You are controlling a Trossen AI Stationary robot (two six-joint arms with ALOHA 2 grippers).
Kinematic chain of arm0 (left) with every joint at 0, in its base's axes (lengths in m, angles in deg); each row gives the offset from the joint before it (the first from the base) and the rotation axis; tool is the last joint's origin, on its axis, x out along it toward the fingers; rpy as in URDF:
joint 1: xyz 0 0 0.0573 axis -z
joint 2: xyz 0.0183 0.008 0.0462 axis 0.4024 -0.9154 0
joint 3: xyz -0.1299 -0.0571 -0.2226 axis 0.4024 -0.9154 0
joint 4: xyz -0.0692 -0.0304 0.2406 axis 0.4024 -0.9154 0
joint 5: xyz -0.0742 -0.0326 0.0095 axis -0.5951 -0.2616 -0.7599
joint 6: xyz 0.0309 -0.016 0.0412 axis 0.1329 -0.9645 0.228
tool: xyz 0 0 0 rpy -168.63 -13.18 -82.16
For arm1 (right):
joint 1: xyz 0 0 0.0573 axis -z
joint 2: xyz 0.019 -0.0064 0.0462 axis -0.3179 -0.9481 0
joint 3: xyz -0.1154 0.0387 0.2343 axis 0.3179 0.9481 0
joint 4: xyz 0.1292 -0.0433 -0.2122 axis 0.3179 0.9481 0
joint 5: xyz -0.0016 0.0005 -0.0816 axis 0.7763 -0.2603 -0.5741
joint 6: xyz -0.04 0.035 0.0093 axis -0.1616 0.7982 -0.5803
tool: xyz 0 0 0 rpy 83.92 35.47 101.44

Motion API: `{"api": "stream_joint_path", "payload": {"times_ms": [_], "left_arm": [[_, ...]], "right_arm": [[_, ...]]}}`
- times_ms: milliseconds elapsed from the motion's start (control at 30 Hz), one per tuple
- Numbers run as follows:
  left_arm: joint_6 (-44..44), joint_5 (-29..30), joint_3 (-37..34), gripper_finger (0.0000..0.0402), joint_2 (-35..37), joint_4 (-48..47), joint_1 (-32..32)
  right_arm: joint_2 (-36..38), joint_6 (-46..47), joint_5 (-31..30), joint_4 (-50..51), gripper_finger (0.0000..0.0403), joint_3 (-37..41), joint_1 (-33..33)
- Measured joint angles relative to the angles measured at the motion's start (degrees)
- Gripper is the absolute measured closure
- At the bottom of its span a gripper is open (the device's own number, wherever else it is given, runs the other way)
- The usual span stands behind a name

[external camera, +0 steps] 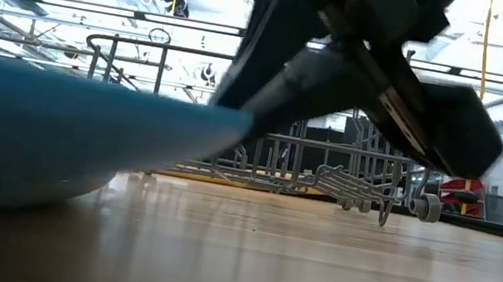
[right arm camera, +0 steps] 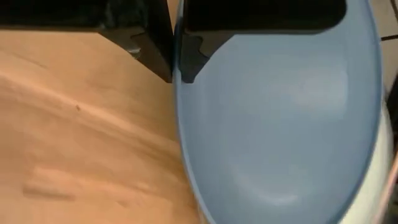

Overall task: Sort dishes
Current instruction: Put the blue plate in the dish rack

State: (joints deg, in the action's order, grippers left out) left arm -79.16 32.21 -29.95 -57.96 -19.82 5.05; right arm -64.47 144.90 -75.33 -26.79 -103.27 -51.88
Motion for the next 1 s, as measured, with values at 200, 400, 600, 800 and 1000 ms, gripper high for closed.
{"api": "stream_joint_path", "payload": {"times_ms": [200, 400, 600, 800, 1000], "left_arm": [[0.0, 0.0, 0.0, 0.0401, 0.0, 0.0, 0.0], [0.0, 0.0, 0.0, 0.0401, 0.0, 0.0, 0.0], [0.0, 0.0, 0.0, 0.0401, 0.0, 0.0, 0.0], [-0.1, 0.2, 0.0, 0.0401, 0.0, 0.0, 0.0], [-0.1, 0.3, 0.0, 0.0401, 0.0, 0.3, 0.0]], "right_arm": [[0.0, -7.6, -5.7, 2.1, 0.04, -3.0, 0.0], [-0.1, -13.5, -11.6, 4.1, 0.04, -5.6, 0.2], [-0.1, -22.5, -18.1, 5.7, 0.04, -9.8, 1.0], [-0.1, -32.0, -22.8, 10.7, 0.04, -16.5, 2.1], [-0.2, -39.6, -27.9, 16.4, 0.04, -24.6, 2.5]]}}
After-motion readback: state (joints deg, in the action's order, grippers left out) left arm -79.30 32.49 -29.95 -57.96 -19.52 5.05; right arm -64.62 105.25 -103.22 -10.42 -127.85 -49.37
